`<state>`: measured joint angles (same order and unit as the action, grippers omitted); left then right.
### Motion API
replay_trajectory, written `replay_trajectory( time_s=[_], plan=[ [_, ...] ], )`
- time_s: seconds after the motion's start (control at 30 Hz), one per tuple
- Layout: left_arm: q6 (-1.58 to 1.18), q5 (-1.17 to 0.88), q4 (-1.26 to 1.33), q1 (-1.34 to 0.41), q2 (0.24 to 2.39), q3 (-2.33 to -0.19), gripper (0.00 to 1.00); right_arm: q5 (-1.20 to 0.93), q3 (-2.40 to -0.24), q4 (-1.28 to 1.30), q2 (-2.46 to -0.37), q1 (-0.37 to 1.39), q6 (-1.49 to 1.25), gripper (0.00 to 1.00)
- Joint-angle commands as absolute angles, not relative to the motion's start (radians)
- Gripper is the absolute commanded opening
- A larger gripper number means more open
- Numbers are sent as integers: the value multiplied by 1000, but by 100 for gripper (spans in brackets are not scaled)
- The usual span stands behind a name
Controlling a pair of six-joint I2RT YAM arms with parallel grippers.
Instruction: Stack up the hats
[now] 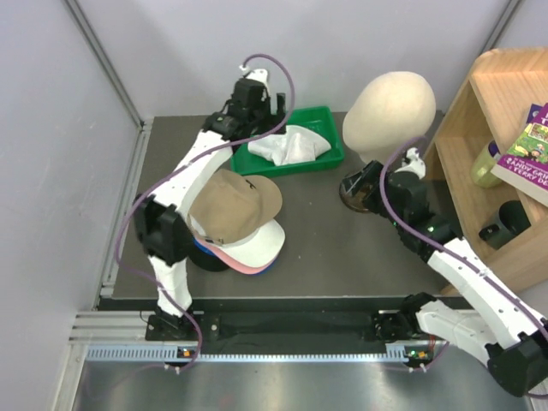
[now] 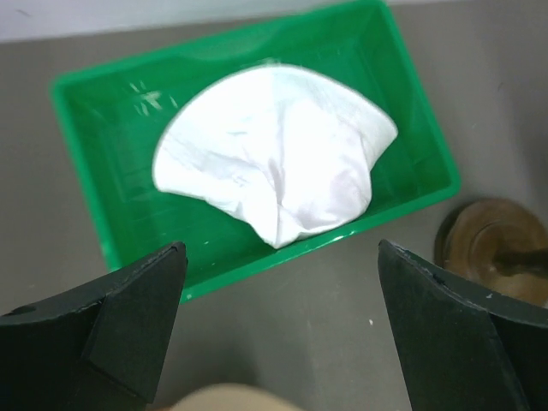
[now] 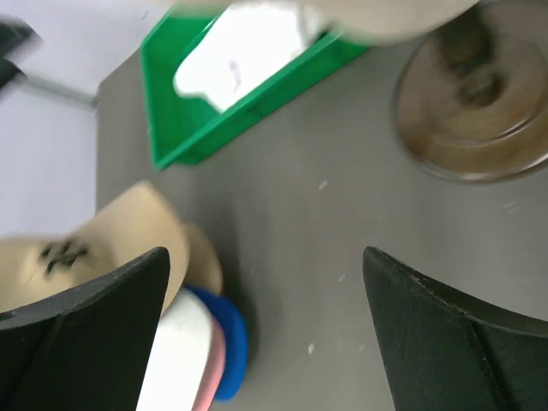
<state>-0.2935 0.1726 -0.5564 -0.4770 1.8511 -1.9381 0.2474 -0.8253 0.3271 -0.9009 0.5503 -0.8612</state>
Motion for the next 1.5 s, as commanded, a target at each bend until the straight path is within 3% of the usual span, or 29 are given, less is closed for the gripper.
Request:
replay_trajectory(
  time_s=[0.0, 0.17, 0.57, 0.77, 0.87, 0.9, 1.0, 1.47],
  plan=[
    [-247, 112, -589, -480, 2029, -2103, 97, 112, -920, 318, -945, 393, -789, 93],
    [-247, 170, -591, -468, 2196, -2209, 98, 14, -957, 299, -1035, 273, -758, 92],
    [-293, 250, -473, -462, 2388, -2154, 95, -89, -920, 252, -1052, 242, -796, 91],
    [-299, 272, -456, -457, 2413, -2146, 74, -95, -905, 252, -1032, 242, -801, 91],
    [-296, 259, -443, -451, 2419, -2134, 47, -97, -894, 252, -1020, 242, -802, 91],
    [-296, 258, -442, -451, 2416, -2131, 22, -97, -893, 255, -1017, 242, -802, 91],
    [-291, 258, -394, -449, 2378, -2094, 0, -94, -888, 259, -1003, 242, -804, 91],
    [-270, 143, -222, -451, 2053, -2063, 0, -58, -900, 261, -907, 245, -729, 90]
  ],
)
